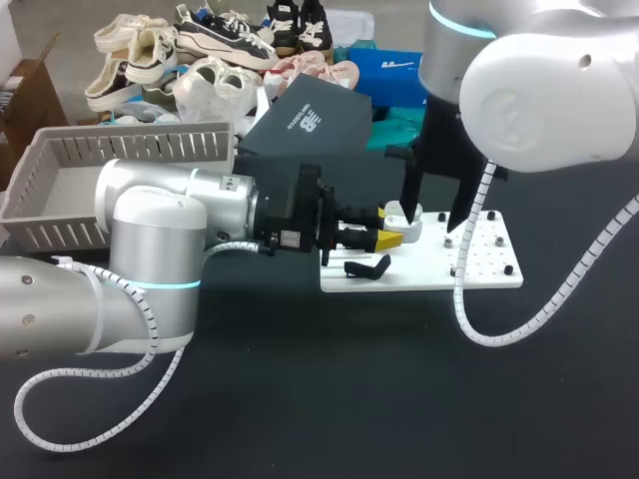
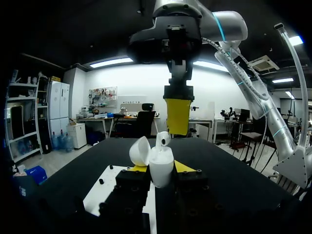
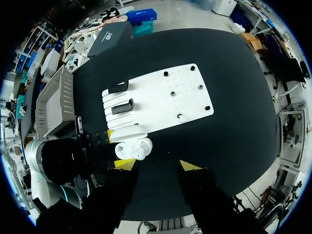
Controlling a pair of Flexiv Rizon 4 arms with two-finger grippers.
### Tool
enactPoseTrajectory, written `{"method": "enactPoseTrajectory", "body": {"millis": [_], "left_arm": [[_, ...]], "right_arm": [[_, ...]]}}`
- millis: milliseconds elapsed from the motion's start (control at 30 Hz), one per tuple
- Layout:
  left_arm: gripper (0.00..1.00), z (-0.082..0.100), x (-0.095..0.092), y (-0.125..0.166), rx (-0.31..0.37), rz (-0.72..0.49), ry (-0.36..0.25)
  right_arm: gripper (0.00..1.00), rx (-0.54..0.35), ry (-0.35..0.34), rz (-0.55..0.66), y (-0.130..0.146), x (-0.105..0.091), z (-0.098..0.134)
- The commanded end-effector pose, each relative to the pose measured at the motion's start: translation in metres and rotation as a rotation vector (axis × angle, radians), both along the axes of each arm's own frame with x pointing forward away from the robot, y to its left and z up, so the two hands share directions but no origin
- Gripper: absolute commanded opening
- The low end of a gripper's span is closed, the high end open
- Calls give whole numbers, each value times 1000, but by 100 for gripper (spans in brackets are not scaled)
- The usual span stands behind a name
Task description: Pick up each earbud case from the left stands, insert the matching earbuds, close the lid, and place the case in the box.
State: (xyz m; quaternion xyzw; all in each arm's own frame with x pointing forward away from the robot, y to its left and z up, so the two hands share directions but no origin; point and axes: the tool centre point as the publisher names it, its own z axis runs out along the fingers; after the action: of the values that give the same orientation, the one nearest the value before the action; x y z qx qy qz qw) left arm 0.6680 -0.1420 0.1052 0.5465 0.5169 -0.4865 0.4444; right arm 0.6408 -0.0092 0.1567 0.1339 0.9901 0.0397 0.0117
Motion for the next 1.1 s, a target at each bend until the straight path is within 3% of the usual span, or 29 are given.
{"method": "enactPoseTrajectory", "body": {"millis": [33, 300, 500, 567, 633, 667, 733, 833, 1100], "left_arm": [[0, -1, 0, 0, 0, 0, -1], [0, -1, 0, 0, 0, 0, -1], [0, -1, 0, 0, 0, 0, -1], [0, -1, 0, 0, 0, 0, -1], [0, -1, 0, 0, 0, 0, -1], [0, -1, 0, 0, 0, 0, -1], [0, -1, 0, 0, 0, 0, -1], [0, -1, 0, 0, 0, 0, -1], [0, -1, 0, 0, 0, 0, -1]], "right_arm": [[50, 3, 1, 1, -2, 2, -1], [54, 16, -16, 10, -3, 2, 3], [65, 61, -103, 43, -18, 0, 15], [59, 84, -116, 57, -23, -2, 17], [67, 106, -146, 89, -31, -6, 18], [82, 113, -154, 93, -34, -7, 18], [95, 116, -168, 90, -40, -8, 16], [99, 138, -178, 75, -50, -7, 10], [99, 168, -180, 53, -78, -3, -16]]}}
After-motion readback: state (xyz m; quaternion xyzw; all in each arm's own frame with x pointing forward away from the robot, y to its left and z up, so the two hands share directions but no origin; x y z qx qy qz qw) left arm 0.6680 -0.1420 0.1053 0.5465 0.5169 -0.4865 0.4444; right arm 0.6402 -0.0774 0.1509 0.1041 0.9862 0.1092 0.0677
